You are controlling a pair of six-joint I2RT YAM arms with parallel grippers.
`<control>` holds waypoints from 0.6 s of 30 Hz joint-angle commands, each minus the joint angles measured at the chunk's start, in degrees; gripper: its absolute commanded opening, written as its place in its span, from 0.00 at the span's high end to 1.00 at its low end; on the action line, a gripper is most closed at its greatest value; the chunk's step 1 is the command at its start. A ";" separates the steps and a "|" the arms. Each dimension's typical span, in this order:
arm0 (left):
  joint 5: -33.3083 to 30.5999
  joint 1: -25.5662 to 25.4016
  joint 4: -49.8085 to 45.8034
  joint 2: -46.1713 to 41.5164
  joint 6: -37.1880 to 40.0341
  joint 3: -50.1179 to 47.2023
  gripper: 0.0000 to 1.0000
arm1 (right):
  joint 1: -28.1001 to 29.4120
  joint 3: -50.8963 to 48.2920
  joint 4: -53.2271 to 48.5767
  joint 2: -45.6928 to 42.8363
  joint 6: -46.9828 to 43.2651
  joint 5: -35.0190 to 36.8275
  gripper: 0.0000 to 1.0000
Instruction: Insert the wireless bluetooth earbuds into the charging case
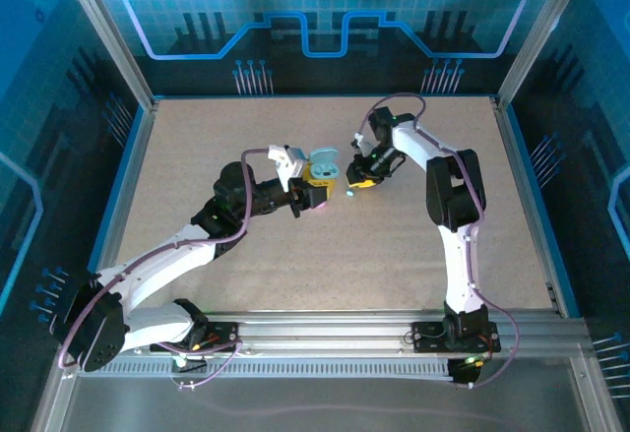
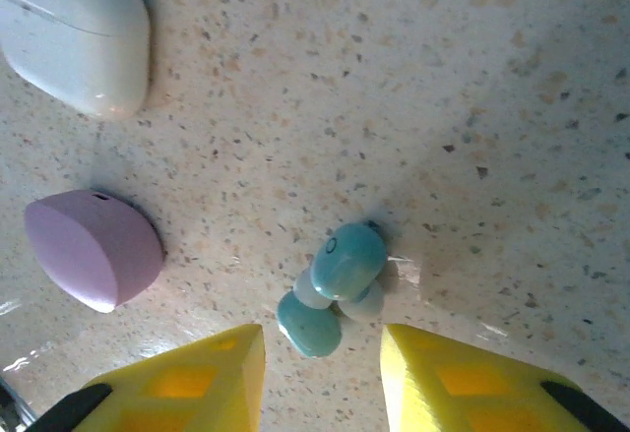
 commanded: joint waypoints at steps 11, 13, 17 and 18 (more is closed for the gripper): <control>-0.51 -0.57 0.70 -1.55 0.46 -0.06 0.70 | 1.83 5.59 -3.10 1.79 0.82 5.78 0.59; -0.54 -0.59 0.72 -1.66 0.46 -0.07 0.70 | 2.29 6.37 -3.29 2.64 1.06 5.76 0.58; -0.79 -0.59 0.50 -2.09 0.54 -0.31 0.70 | 3.31 6.91 -3.29 2.66 3.33 8.47 0.58; -0.89 -0.56 0.43 -2.17 0.54 -0.34 0.70 | 3.50 7.00 -3.30 4.23 3.80 9.09 0.58</control>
